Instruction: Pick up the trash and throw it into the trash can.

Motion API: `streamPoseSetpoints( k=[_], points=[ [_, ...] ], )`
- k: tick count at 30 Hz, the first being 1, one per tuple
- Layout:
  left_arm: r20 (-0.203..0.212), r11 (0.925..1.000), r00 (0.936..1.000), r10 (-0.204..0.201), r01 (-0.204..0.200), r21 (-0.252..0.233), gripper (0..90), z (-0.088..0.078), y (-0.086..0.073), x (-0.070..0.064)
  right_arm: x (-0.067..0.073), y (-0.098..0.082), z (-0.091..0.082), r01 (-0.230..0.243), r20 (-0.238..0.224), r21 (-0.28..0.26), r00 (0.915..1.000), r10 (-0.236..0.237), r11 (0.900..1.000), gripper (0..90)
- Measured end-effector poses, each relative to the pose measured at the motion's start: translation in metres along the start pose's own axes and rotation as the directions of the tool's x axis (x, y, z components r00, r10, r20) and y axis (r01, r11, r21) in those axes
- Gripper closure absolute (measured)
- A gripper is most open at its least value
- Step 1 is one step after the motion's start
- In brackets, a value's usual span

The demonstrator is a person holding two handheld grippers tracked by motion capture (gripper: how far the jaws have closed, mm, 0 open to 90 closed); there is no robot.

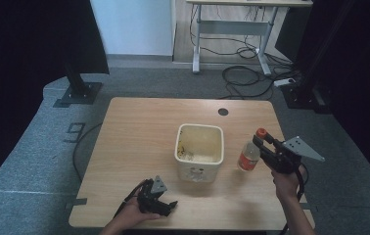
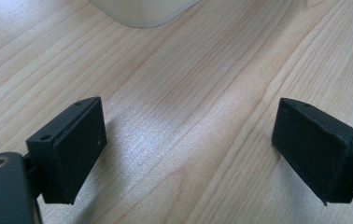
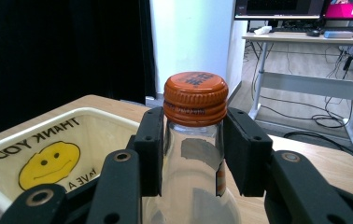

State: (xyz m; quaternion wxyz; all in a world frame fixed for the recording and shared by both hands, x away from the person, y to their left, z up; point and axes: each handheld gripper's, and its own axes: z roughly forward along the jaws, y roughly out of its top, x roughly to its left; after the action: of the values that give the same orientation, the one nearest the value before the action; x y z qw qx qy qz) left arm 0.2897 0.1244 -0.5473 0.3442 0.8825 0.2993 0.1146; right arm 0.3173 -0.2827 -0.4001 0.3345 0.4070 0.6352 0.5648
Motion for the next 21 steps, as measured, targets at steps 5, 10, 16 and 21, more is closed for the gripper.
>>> streamPoseSetpoints(
  k=[5,10,16,21],
  points=[
    [0.000,1.0000,1.0000,-0.001,0.001,0.000,10.1,0.000,0.000,0.000,0.005,0.006,-0.003,-0.024,-0.035,-0.023,0.9991,0.023,0.999,60.5],
    [-0.001,1.0000,1.0000,-0.001,0.001,0.000,10.2,0.000,0.000,0.000,0.011,0.009,-0.005,-0.009,-0.045,-0.033,0.9990,0.007,0.999,60.5],
    [0.001,1.0000,1.0000,0.000,0.000,0.000,10.1,0.000,0.000,-0.001,0.013,0.012,-0.007,-0.001,-0.055,-0.040,0.9985,-0.001,0.999,60.6],
    [0.001,1.0000,1.0000,0.002,-0.002,0.001,10.1,0.000,0.000,-0.001,0.013,0.012,-0.007,0.001,-0.053,-0.043,0.9986,-0.003,0.999,60.7]
  ],
)
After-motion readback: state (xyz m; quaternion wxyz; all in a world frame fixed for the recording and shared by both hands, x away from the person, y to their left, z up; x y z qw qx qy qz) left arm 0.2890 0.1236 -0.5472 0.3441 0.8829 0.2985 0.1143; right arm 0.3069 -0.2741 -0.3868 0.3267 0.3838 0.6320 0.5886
